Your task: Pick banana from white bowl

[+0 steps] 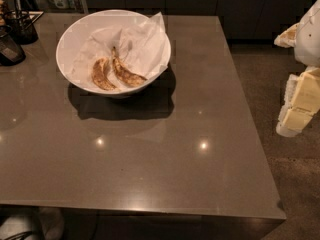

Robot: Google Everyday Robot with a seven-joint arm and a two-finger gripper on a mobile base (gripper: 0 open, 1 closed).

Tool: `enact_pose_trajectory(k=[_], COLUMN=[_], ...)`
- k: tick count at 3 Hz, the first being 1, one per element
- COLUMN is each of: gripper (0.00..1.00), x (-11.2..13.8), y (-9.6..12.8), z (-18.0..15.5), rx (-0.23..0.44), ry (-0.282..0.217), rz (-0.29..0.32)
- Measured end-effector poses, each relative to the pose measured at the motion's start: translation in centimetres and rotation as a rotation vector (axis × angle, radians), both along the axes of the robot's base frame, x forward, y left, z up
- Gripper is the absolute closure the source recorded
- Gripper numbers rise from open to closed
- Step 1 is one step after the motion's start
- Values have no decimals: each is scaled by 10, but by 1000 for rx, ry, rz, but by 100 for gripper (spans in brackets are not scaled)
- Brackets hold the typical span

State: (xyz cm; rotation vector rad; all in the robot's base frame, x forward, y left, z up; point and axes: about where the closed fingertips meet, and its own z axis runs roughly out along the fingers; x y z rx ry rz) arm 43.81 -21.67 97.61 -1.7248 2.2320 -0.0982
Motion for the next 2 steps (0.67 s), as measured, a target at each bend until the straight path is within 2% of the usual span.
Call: enact_pose_trajectory(k=[2], gripper=[0], x=[5], y=[7], z=[5], rx=[-10], ry=[7], rz=[16])
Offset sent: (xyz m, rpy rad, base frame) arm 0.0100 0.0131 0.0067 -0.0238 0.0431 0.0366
